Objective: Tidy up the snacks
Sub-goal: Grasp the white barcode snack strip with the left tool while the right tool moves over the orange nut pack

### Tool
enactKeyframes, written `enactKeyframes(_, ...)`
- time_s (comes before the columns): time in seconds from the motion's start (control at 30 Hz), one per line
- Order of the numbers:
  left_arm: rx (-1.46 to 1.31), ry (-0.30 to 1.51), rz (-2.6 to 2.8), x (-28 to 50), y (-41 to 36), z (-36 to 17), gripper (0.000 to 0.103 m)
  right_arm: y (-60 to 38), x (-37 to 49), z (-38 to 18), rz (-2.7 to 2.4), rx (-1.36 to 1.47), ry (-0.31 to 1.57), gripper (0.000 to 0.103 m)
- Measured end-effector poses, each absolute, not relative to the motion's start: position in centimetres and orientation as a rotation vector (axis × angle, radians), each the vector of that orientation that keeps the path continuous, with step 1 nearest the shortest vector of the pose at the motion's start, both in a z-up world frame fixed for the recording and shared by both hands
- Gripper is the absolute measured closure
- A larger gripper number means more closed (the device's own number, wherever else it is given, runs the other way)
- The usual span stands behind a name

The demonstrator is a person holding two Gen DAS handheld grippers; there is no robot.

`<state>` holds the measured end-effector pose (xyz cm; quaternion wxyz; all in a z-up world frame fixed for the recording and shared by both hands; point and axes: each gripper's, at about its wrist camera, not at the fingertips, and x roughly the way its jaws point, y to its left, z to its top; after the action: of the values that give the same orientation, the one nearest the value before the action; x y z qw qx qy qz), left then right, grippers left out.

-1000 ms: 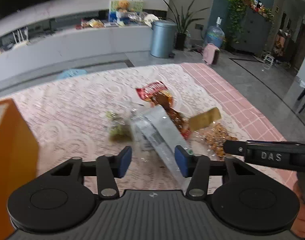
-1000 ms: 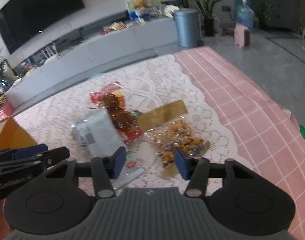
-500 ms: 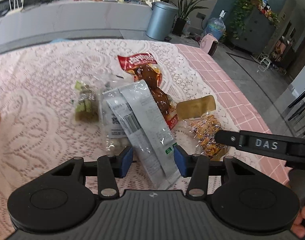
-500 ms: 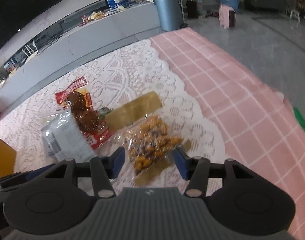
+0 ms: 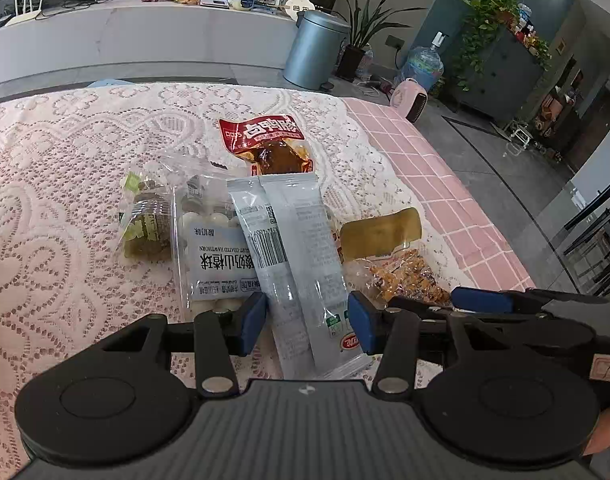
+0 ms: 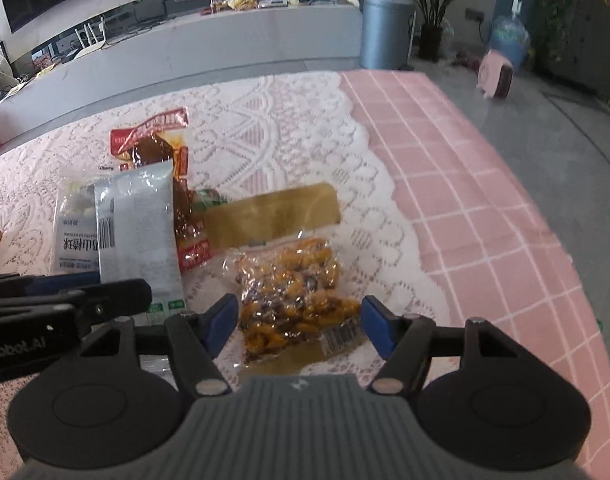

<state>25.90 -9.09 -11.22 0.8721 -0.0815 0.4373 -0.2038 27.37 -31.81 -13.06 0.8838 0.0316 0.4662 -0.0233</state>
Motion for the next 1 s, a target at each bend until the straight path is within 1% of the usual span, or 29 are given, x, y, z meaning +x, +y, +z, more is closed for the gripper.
enactKeyframes(0.17,-0.157,0.902,-0.401,25.9,-9.0,-11.0,0.047,-31.2,27.2,-13.4,-0.027,0.058,0.968,0.035)
enactKeyframes(0.23,-0.144,0.905,-0.403,26.0,-9.2,-11.0,0.047,-30.8,27.1,-13.3,-0.013,0.038,0.962,0.045)
enactKeyframes(0.27,-0.138,0.905,-0.406,26.0,-9.3,-11.0,0.047,-30.7,27.0,-13.3,-0.006,0.032,0.959,0.048)
enactKeyframes(0.3,-0.135,0.908,-0.409,26.1,-9.4,-11.0,0.046,-30.6,27.0,-13.2,0.007,0.038,0.956,0.054)
enactKeyframes(0.33,-0.135,0.909,-0.410,26.2,-9.6,-11.1,0.046,-30.7,26.9,-13.1,0.018,0.050,0.955,0.058)
enactKeyframes(0.47,-0.153,0.916,-0.418,26.8,-9.9,-11.4,0.046,-31.4,26.7,-13.1,0.033,0.109,0.951,0.063)
enactKeyframes(0.5,-0.163,0.919,-0.419,27.0,-10.0,-11.4,0.044,-31.6,26.7,-13.1,0.035,0.124,0.950,0.064)
enactKeyframes(0.53,-0.171,0.926,-0.424,27.2,-10.2,-11.5,0.040,-31.7,26.6,-13.1,0.037,0.137,0.950,0.065)
enactKeyframes(0.57,-0.170,0.927,-0.429,27.3,-10.4,-11.5,0.039,-31.8,26.7,-13.1,0.043,0.150,0.952,0.067)
enactKeyframes(0.6,-0.156,0.925,-0.433,27.4,-10.8,-11.5,0.039,-31.8,26.7,-13.2,0.052,0.160,0.956,0.071)
enactKeyframes(0.63,-0.135,0.920,-0.435,27.3,-11.3,-11.6,0.041,-31.8,26.8,-13.3,0.064,0.167,0.960,0.071)
enactKeyframes(0.67,-0.120,0.913,-0.435,27.3,-11.6,-11.6,0.046,-31.6,26.8,-13.3,0.065,0.155,0.959,0.071)
enactKeyframes(0.7,-0.118,0.912,-0.439,27.2,-11.8,-11.5,0.055,-31.4,26.8,-13.3,0.066,0.143,0.958,0.071)
enactKeyframes(0.73,-0.126,0.919,-0.443,27.3,-11.8,-11.6,0.067,-31.3,26.8,-13.3,0.067,0.134,0.958,0.071)
enactKeyframes(0.77,-0.140,0.923,-0.448,27.3,-11.7,-11.6,0.072,-31.3,26.8,-13.3,0.068,0.132,0.957,0.071)
enactKeyframes(0.8,-0.159,0.923,-0.460,27.1,-11.5,-11.6,0.074,-31.3,26.8,-13.4,0.069,0.138,0.957,0.071)
enactKeyframes(1.0,-0.166,0.904,-0.501,26.5,-11.1,-10.9,0.074,-31.7,26.6,-13.3,0.070,0.164,0.955,0.071)
